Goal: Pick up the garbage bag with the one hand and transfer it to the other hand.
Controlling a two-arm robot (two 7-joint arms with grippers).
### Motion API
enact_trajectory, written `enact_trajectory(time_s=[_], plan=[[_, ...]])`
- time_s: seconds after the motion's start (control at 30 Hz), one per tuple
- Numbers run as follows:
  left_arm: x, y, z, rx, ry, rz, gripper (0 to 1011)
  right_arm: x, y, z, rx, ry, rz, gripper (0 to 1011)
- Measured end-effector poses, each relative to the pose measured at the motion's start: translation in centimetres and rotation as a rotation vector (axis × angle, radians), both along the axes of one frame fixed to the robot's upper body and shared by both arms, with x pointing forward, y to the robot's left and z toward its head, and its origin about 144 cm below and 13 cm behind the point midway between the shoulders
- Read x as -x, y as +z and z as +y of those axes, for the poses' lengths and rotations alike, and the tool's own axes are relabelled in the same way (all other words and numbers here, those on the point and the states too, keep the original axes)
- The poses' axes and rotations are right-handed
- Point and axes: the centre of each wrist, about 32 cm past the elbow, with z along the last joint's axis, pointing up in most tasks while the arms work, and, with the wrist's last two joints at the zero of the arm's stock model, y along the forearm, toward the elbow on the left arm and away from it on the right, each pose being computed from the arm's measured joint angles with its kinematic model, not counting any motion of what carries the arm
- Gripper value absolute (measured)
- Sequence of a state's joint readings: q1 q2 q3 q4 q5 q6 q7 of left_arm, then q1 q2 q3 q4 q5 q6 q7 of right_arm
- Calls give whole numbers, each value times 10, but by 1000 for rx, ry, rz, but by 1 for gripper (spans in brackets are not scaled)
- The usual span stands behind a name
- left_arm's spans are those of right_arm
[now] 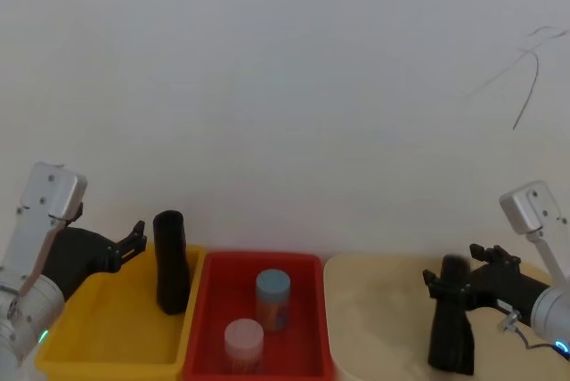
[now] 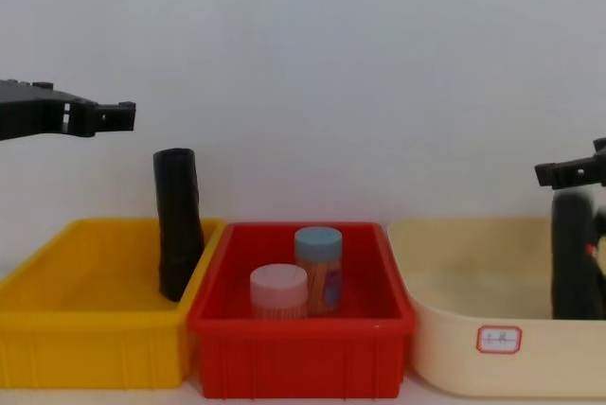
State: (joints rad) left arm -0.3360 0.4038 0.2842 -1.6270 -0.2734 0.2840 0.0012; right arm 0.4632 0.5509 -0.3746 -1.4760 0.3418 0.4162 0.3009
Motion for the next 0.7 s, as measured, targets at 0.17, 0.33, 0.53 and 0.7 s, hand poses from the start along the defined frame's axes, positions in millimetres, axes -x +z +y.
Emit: enact_trajectory(time_s=[0.17, 0.33, 0.53, 0.7], plan=[[-1, -2, -1, -6, 18, 0, 1003, -1, 0, -2, 3, -5, 0, 1001], [-1, -3, -1, -11, 29, 1, 1003, -1, 1, -2, 3, 1, 0, 1001], [-2, -4, -2, -13, 36, 1, 1003, -1, 1, 1, 4, 36, 4, 1002], [-2, -5, -2, -15, 41, 1, 1003, -2, 2, 7, 9, 91, 14, 1001]])
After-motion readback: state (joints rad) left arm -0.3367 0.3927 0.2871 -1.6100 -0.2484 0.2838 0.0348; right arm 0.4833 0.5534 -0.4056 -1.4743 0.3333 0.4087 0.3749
